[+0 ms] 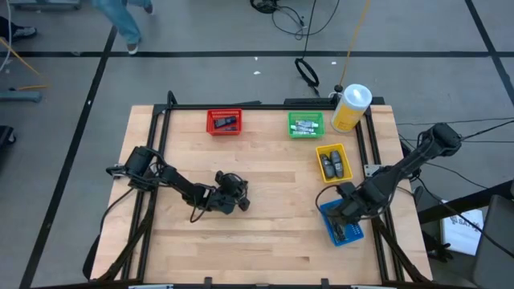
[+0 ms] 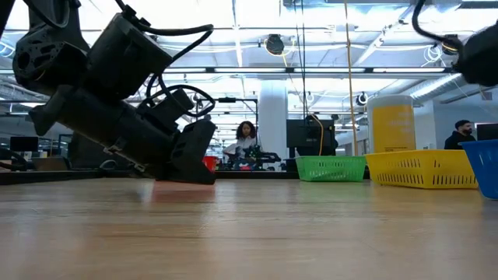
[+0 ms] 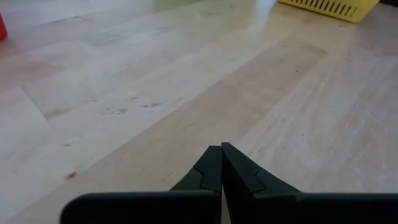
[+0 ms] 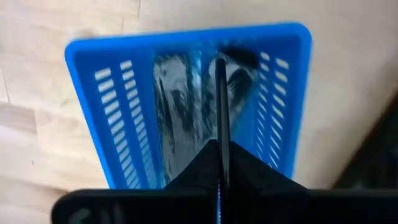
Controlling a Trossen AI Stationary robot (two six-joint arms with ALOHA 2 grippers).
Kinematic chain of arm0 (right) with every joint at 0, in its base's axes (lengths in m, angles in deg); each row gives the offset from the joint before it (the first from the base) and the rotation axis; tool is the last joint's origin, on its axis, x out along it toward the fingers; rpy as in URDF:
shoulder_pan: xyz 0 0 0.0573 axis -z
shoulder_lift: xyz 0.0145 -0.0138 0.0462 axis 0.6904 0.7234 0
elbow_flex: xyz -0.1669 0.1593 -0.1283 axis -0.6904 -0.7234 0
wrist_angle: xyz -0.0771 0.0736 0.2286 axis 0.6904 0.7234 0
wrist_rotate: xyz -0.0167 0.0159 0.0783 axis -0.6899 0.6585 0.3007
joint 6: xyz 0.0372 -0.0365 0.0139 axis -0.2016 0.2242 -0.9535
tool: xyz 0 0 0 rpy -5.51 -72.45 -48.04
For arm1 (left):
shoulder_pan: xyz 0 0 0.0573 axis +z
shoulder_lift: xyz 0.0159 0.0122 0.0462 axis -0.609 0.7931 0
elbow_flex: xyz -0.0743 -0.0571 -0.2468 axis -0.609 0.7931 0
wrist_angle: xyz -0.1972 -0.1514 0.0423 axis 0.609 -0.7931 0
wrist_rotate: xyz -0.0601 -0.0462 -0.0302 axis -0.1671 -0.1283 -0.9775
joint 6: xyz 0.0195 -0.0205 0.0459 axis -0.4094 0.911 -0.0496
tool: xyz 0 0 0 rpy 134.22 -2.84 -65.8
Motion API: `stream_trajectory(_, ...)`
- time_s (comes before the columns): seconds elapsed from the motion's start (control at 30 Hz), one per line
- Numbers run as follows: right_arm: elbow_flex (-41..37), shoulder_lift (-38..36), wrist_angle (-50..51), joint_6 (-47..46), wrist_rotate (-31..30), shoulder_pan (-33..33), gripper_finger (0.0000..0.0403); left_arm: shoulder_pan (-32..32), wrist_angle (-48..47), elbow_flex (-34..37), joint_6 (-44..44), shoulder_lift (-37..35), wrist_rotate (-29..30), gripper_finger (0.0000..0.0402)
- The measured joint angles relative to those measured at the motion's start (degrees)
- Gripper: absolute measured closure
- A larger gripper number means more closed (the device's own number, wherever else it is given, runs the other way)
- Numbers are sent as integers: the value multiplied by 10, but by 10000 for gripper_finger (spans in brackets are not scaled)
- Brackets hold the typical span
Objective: Pick & Place Travel size toiletries
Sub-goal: Put the black comb into the blue bin, then return to Home Position
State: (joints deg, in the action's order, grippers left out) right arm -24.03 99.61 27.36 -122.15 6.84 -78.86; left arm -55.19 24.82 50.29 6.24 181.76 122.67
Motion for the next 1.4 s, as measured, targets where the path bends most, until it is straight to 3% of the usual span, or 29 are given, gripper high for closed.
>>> stream_trajectory(0.17, -41, 0, -56, 3, -10, 4, 385, 0, 2, 0, 4, 0, 0, 390)
stream_trajectory(0.3, -55, -8, -118, 88, -9, 4, 358, 4, 43, -1, 5, 0, 0, 387)
stream_trajectory(0.43, -54, -35, -134, 176, -11, 2, 293, 7, 49, -1, 5, 0, -1, 387)
stream_trajectory(0.6, -55, -76, -73, 287, -29, -9, 192, 9, 51, -1, 5, 0, -3, 387)
stream_trajectory(0.7, -55, -118, -96, 336, -83, -28, 153, 9, 54, -1, 5, 0, -3, 387)
stream_trajectory(0.77, -55, -146, -148, 393, -158, -50, 136, 9, 56, -1, 6, 0, -4, 387)
stream_trajectory(0.9, -54, -166, -313, 553, -323, -92, 125, 9, 57, -1, 6, -1, -4, 387)
stream_trajectory(1.0, -54, -147, -441, 685, -385, -108, 127, 9, 58, -1, 6, -1, -5, 387)
stream_trajectory(1.2, -54, -58, -635, 855, -400, -105, 132, 9, 58, -1, 6, -1, -30, 387)
stream_trajectory(1.4, -54, 28, -718, 949, -400, -85, 133, 9, 58, -1, 6, -1, -61, 387)
